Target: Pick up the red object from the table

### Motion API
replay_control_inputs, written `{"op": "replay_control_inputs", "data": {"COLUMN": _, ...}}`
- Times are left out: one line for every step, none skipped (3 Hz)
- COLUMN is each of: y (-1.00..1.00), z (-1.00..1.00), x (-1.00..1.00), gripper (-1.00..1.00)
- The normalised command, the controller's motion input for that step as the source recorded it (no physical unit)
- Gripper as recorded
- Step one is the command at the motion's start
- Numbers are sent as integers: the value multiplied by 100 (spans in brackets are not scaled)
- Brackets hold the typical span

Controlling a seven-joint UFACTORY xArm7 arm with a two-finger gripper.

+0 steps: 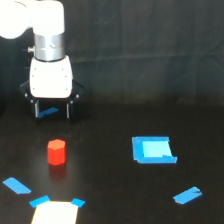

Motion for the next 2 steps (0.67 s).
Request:
{"op": "replay_control_inputs", "data": {"y": -71, "z": -31, "x": 10, "gripper": 71}}
{"op": "replay_control_inputs", "data": {"y": -50, "z": -94, "x": 18, "gripper": 66}}
